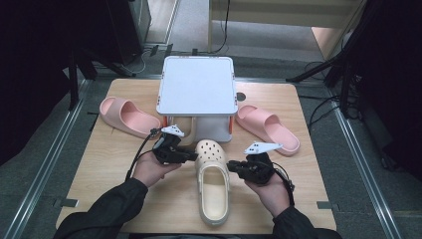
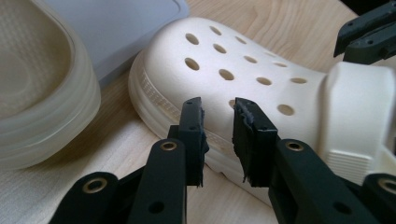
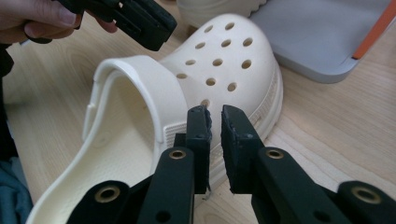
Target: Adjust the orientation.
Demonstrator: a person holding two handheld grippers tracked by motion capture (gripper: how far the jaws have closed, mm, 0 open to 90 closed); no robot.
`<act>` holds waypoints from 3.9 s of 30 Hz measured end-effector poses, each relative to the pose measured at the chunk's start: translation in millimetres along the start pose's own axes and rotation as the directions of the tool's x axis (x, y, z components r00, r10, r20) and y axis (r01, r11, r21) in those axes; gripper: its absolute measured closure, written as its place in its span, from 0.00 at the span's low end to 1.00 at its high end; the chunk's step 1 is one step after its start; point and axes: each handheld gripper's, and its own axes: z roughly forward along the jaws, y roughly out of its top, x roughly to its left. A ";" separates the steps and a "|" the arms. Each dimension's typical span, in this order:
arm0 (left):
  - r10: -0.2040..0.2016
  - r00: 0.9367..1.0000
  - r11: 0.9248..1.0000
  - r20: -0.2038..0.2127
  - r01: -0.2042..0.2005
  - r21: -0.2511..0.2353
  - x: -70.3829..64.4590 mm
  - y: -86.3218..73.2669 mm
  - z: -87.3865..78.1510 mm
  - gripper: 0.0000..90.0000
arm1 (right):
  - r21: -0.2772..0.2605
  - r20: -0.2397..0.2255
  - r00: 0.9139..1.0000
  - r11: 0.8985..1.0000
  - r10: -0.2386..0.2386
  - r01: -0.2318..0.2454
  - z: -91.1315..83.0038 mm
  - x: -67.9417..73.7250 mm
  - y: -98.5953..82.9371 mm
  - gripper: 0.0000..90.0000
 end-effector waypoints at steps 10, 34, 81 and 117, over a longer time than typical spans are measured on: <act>0.031 0.999 0.997 0.018 -0.029 -0.076 0.7 15.2 -36.6 0.84 | -0.036 -0.005 1.000 0.999 0.005 -0.005 -16.9 15.4 -6.2 0.71; 0.040 0.998 0.994 -0.049 -0.044 -0.099 37.4 81.2 -112.1 0.96 | 0.020 0.001 0.999 0.999 0.044 -0.044 7.5 29.1 -19.2 0.56; -0.004 0.993 0.993 -0.120 -0.010 -0.115 74.7 78.8 -104.5 0.98 | 0.000 0.178 0.982 0.998 0.068 -0.069 14.5 6.6 20.4 0.86; 0.004 0.992 0.993 -0.129 -0.019 -0.114 73.4 78.6 -104.3 0.98 | -0.044 0.241 0.960 0.990 0.139 -0.132 59.9 -35.2 57.6 0.72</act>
